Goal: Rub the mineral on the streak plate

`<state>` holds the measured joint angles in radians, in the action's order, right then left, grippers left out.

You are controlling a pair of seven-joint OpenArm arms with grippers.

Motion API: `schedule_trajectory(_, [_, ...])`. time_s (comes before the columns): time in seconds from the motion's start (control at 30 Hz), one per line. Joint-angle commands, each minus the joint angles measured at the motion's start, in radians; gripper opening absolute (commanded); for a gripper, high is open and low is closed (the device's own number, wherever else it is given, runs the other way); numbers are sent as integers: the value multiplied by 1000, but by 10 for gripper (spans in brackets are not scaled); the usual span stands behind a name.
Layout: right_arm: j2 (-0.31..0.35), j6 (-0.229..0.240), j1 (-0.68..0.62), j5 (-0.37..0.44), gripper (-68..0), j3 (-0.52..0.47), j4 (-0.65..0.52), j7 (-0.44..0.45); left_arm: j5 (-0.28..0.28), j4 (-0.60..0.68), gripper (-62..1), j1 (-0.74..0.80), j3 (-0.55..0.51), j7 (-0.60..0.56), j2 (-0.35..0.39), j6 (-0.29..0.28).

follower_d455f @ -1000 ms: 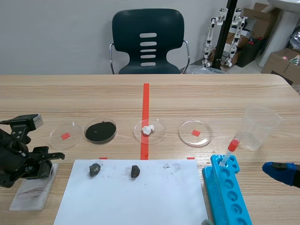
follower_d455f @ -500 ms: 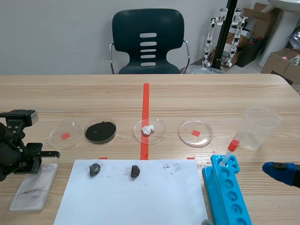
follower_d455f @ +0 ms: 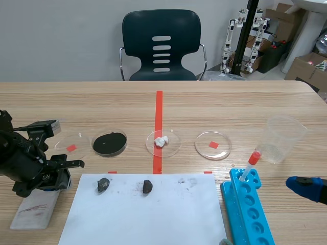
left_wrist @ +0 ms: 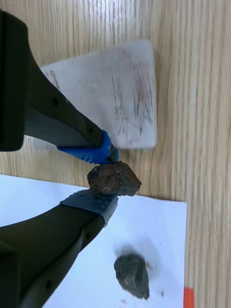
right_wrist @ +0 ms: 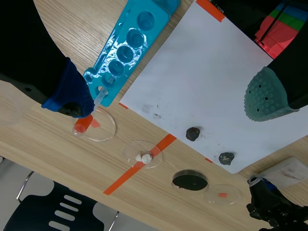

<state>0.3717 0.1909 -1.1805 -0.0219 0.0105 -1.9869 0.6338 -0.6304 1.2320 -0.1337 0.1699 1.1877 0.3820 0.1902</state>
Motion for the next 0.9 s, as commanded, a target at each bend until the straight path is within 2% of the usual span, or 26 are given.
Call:
schedule_trajectory(0.0, [0, 0, 1, 7, 4, -4, -14, 15, -3, 3, -552, -19, -12, -18, 3, 8])
schedule_trajectory(0.13, [0, 0, 1, 7, 4, -4, -14, 15, 5, 3, -552, -19, -12, -20, 5, 7])
schedule_trajectory(0.27, [0, 0, 1, 7, 4, -4, -14, 15, 73, 3, -552, -19, -12, -14, 4, 11])
schedule_trajectory(0.3, [0, 0, 1, 7, 4, -4, -14, 15, 95, 3, -552, -19, -12, -11, 4, 13])
schedule_trajectory(0.37, [0, 0, 1, 7, 4, -4, -14, 15, 164, 3, -552, -20, -12, 5, 4, 55])
schedule_trajectory(0.47, [0, 0, 1, 7, 4, -4, -14, 15, 283, 3, -552, -25, -12, 50, 4, 63])
schedule_trajectory(0.53, [0, 0, 1, 7, 4, -4, -14, 15, 337, 3, -552, -28, -12, 70, 4, 63])
schedule_trajectory(0.63, [0, 0, 1, 7, 4, -4, -14, 15, 388, 3, -552, -30, -12, 73, 4, 62])
schedule_trajectory(0.8, [0, 0, 1, 7, 4, -4, -14, 15, 376, 3, -552, -30, 0, 74, 4, 62])
schedule_trajectory(0.87, [0, 0, 1, 7, 4, -4, -14, 15, 348, 3, -552, -30, 14, 69, 4, 61])
